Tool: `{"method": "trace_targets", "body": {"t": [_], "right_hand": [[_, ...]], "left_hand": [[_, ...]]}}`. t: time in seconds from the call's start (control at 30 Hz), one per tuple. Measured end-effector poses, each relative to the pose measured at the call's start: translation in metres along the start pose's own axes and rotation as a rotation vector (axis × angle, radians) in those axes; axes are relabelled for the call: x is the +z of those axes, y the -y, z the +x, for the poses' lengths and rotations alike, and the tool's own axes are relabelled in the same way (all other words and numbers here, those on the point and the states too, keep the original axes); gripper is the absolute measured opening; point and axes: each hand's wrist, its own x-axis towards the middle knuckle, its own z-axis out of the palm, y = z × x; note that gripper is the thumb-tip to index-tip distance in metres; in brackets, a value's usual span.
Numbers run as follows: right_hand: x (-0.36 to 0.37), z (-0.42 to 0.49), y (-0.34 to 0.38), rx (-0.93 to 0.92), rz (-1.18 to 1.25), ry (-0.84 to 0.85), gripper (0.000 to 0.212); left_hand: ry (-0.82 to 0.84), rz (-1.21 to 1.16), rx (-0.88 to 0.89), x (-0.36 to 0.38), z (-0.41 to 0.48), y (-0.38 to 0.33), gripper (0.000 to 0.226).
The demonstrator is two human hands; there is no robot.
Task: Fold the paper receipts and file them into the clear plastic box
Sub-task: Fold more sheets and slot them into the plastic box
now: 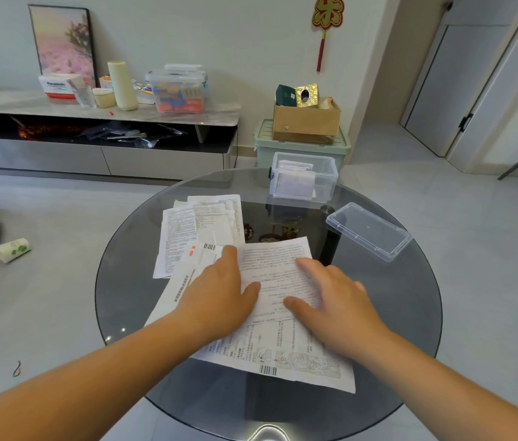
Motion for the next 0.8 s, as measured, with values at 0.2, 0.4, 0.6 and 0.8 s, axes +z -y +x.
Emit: {"method": "trace_targets", "body": {"t": [0.2, 0.4, 0.6, 0.8], "right_hand": [[0.009, 0.002, 0.000, 0.014, -0.120, -0.021, 0.061], [0.011, 0.001, -0.003, 0.040, -0.192, -0.029, 0.074], [0.001, 0.005, -0.010, 0.075, -0.102, 0.056, 0.070], [-0.016, 0.016, -0.032, 0.184, 0.012, 0.169, 0.064]], "left_hand": [[0.006, 0.089, 0.040, 0.008, 0.001, 0.002, 0.107], [0.129, 0.313, 0.062, 0.009, -0.004, 0.002, 0.074], [0.288, 0.278, 0.032, -0.005, -0.001, 0.008, 0.076], [0.342, 0.203, 0.023, -0.014, 0.001, 0.009, 0.072]]}}
